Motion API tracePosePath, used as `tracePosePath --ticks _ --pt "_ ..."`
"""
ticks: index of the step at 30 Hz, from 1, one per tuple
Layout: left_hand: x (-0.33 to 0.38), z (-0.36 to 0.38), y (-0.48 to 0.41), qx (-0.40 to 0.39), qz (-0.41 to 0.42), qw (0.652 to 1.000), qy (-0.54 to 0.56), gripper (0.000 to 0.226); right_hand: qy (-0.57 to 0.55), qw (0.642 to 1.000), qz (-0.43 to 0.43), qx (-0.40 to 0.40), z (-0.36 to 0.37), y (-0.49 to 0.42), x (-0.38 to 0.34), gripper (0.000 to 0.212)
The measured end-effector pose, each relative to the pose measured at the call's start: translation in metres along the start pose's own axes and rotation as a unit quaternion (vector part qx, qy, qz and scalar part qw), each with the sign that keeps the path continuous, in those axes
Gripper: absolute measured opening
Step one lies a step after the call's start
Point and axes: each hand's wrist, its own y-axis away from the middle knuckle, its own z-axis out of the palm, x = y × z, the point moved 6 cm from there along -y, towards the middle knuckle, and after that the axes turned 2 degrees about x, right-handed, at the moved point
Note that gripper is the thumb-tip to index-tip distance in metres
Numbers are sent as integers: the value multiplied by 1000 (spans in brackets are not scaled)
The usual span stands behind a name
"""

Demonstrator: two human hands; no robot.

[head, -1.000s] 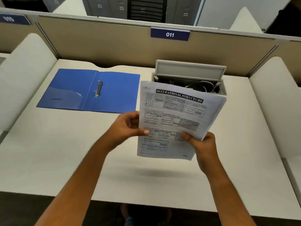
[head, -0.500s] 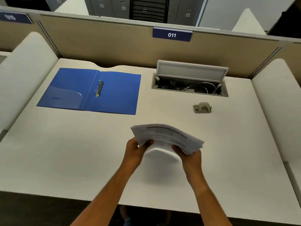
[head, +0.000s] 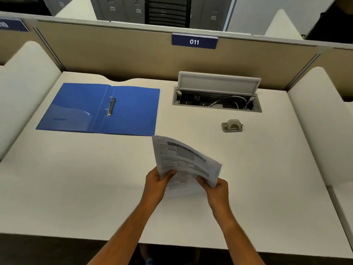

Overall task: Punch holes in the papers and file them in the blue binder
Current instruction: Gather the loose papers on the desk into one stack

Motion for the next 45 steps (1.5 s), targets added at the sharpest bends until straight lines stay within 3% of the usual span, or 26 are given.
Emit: tracePosePath --ticks 2,6,9,17,24,30,45 --pt "0 -1 2 1 1 1000 11 24 3 1000 4 8 -1 0 -1 88" --pt "0 -5 2 -30 -16 999 4 31 44 998 25 -33 -3 1 -5 16" --pt "4 -7 2 -68 -49 996 4 31 29 998 37 -50 -4 3 -16 29" --pt "15 -22 2 -164 -94 982 9 45 -23 995 85 -55 0 10 -26 29" --pt "38 -59 -4 -44 -39 998 38 20 -36 993 103 -52 14 24 -20 30" --pt "40 -71 -5 -57 -49 996 37 18 -59 991 102 -57 24 36 -24 33" --pt "47 -54 -8 -118 -57 991 32 18 -67 993 92 17 8 54 -37 31"
